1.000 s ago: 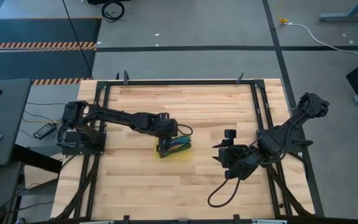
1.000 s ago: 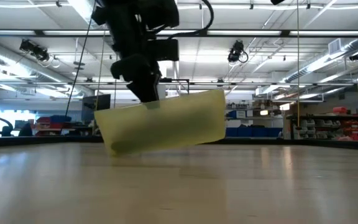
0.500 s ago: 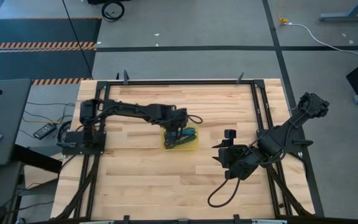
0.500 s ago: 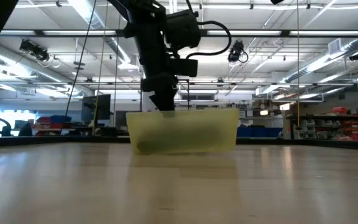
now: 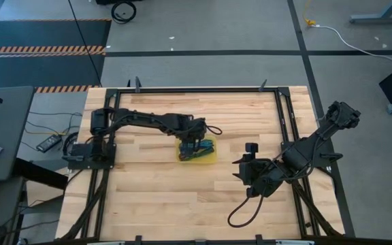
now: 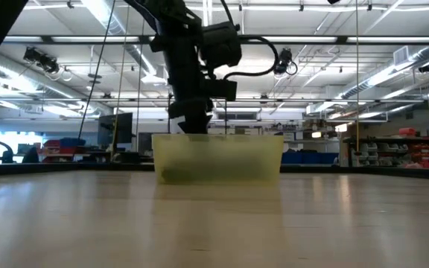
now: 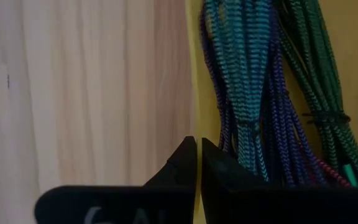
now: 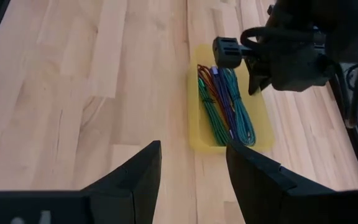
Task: Pick and place USB-C Cables
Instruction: Move the yellow bin to the center of the table, then return to Home Position
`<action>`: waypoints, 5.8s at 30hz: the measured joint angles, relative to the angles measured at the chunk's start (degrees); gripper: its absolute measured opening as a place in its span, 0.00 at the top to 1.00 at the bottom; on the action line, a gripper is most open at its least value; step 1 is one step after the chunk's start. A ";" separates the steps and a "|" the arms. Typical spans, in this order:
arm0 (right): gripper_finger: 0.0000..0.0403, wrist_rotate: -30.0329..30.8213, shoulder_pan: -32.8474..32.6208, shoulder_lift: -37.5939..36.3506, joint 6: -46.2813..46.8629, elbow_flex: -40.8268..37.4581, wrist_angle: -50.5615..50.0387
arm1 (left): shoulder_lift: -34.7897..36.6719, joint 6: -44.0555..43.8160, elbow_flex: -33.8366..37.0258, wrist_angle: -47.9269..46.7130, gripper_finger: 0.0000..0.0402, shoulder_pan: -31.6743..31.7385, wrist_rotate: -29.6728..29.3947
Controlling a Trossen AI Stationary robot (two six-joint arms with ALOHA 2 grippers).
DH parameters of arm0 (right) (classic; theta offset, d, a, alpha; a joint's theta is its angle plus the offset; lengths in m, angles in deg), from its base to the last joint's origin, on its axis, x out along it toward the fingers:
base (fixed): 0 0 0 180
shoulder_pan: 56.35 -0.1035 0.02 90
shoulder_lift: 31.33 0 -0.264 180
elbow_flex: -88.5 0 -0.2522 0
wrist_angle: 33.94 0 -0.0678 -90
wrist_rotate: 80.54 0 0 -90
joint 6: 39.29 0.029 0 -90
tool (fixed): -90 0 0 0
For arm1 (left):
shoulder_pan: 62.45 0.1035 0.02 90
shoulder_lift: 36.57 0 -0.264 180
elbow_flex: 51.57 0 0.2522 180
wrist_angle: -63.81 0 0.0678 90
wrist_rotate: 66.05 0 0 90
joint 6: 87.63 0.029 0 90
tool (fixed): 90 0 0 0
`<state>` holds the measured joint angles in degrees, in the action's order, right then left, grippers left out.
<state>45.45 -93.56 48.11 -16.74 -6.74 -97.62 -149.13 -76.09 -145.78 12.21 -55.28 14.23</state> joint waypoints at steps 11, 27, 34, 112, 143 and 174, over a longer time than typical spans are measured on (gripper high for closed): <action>0.53 -0.14 -0.37 0.00 -0.21 0.00 0.56 | -0.72 1.46 -0.09 0.21 0.97 0.18 -0.09; 0.53 -0.16 -0.39 0.00 -0.62 0.00 0.57 | -0.81 1.78 0.02 1.79 0.97 2.04 -0.28; 0.53 -0.14 -0.39 0.00 -0.61 0.00 0.57 | -0.83 3.06 0.02 1.83 0.96 1.36 -0.31; 0.97 1.86 10.70 -52.43 -25.11 -45.56 47.90 | 71.07 -17.87 73.22 78.20 0.95 -4.18 10.56; 0.99 -13.39 10.79 -79.30 -30.11 -56.29 45.39 | 92.81 -18.37 79.97 64.29 0.99 -6.66 9.06; 0.99 -25.42 18.47 -78.51 -19.28 -70.64 53.13 | 93.20 -11.72 80.02 59.35 0.99 -6.33 9.39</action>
<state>20.03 -75.09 -30.40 -36.02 -77.38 -44.48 -55.93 -87.81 -65.76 71.56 -61.61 23.62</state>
